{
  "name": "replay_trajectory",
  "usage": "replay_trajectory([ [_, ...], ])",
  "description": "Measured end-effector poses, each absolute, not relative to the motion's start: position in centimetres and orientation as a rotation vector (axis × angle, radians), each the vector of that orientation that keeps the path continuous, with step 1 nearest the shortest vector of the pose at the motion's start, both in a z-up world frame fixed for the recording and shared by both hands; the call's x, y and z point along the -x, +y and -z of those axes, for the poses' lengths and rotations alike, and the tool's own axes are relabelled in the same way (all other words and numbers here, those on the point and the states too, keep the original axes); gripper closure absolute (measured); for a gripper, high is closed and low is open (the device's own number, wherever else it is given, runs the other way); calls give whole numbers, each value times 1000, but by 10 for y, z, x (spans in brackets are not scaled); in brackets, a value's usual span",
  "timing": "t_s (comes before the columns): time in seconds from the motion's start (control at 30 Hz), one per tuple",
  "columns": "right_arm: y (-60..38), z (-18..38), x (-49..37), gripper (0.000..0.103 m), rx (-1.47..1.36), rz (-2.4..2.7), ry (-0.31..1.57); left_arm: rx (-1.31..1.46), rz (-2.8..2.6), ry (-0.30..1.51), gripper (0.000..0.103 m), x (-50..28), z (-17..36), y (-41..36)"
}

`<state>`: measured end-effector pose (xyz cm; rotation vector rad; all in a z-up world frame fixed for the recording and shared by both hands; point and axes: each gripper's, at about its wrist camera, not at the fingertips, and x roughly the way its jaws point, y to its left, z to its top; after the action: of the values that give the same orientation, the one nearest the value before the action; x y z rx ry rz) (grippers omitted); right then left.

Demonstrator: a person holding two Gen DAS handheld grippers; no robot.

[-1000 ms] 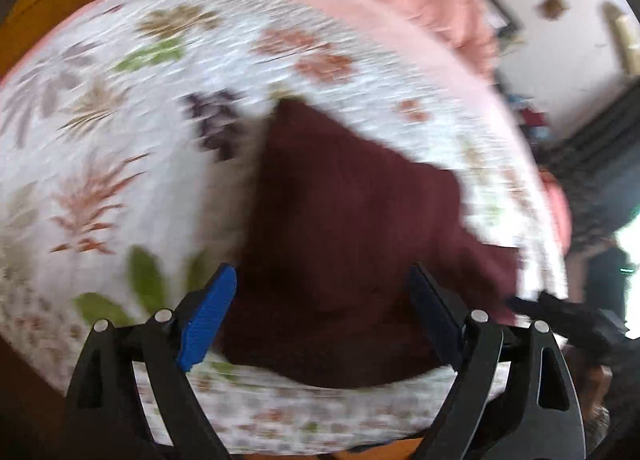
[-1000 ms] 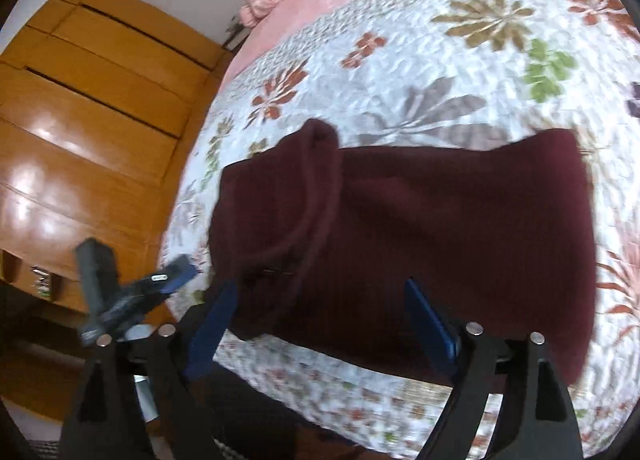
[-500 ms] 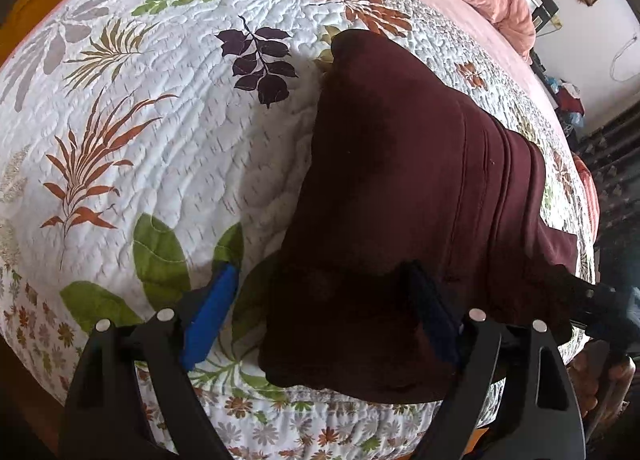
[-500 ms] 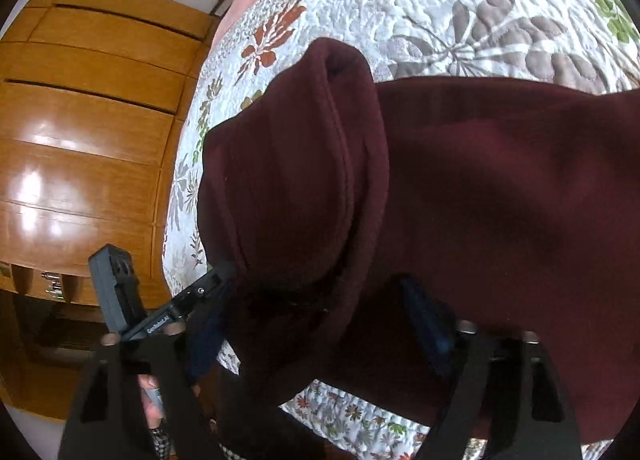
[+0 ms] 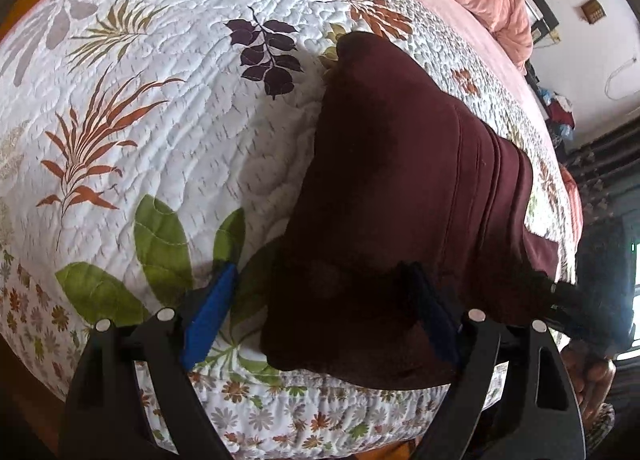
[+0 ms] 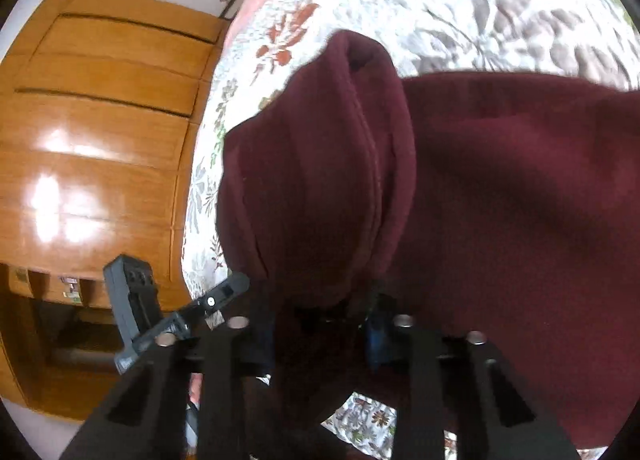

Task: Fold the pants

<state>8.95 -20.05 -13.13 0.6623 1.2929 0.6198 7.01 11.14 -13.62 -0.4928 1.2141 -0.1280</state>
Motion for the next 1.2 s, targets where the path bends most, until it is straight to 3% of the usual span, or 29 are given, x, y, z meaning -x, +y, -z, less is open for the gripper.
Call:
replay_trajectory([
  [0.33, -238, 74, -70, 82, -775, -732, 1116, 607, 165, 1138, 17, -67, 108, 114],
  [0.63, -322, 32, -49, 82, -715, -640, 1021, 502, 272, 1123, 17, -75, 80, 61],
  [0.9, -383, 57, -40, 82, -730, -518, 1058, 306, 287, 1153, 17, -73, 87, -1],
  [1.2, -396, 119, -40, 83, -713, -403, 1157, 236, 240, 1200, 15, -74, 110, -13],
])
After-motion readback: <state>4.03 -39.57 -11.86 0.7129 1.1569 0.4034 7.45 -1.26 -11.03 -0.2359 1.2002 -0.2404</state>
